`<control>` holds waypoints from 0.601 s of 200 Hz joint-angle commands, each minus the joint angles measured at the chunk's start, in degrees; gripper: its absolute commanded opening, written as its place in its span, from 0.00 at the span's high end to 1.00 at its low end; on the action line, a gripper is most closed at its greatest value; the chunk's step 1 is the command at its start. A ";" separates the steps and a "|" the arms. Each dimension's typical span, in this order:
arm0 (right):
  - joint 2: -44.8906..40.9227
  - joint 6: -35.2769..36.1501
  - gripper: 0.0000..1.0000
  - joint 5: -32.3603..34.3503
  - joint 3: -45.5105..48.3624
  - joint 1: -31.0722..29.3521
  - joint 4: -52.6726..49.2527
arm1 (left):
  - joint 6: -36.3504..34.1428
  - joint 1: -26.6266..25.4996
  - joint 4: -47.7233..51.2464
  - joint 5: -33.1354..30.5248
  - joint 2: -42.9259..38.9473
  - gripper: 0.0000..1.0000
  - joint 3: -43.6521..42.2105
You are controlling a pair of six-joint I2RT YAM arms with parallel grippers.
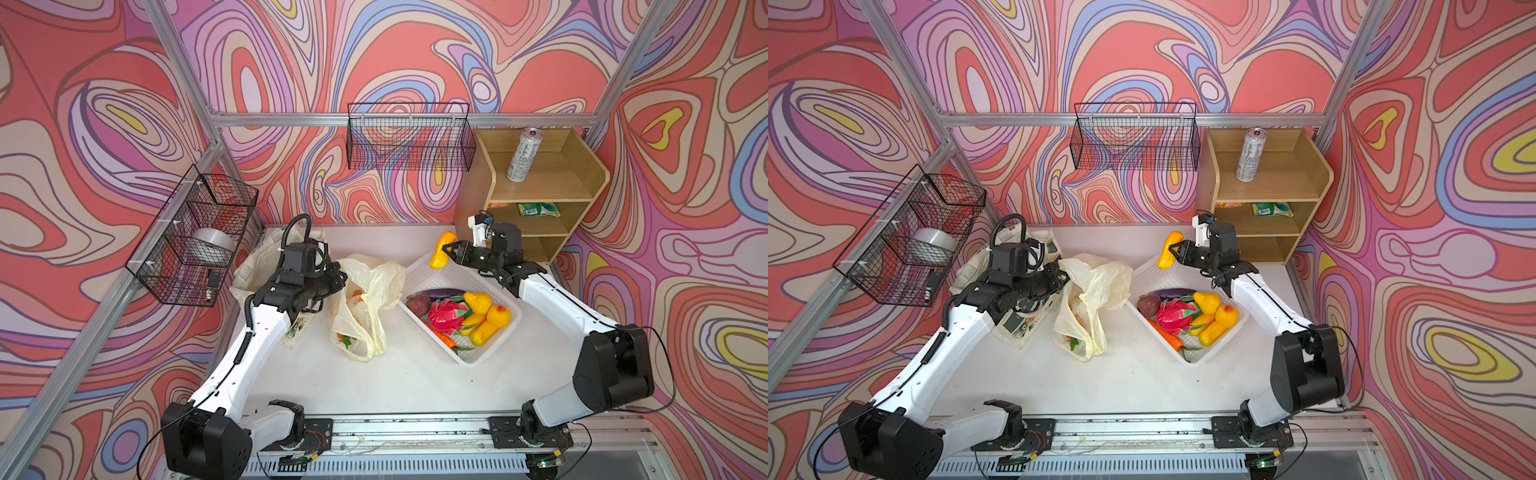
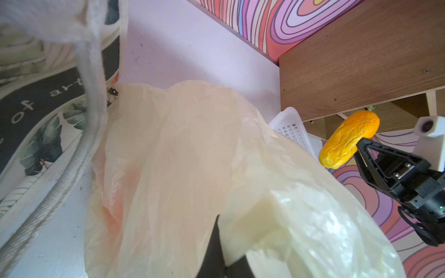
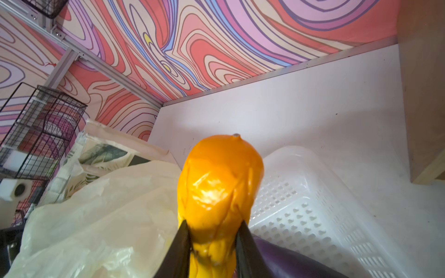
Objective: Place the mixed food into the grocery bags and tie them
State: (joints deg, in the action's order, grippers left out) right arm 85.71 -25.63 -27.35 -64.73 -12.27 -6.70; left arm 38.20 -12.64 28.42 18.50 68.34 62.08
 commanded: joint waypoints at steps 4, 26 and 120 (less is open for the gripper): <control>-5.68 7.61 0.74 -1.55 3.69 0.93 -7.33 | 0.61 0.43 -1.31 0.65 -0.24 1.00 -0.56; -10.86 8.10 0.74 2.14 7.58 1.01 -12.46 | 0.70 0.43 -1.66 0.91 -0.12 1.00 -0.71; -17.88 1.76 0.27 18.61 12.47 1.29 -33.28 | 0.76 0.43 -2.70 1.79 0.76 1.00 -0.84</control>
State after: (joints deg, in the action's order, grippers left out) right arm 68.16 -22.11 -13.23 -49.93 -11.31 -34.68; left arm 38.39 -12.64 26.96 19.59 68.58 61.60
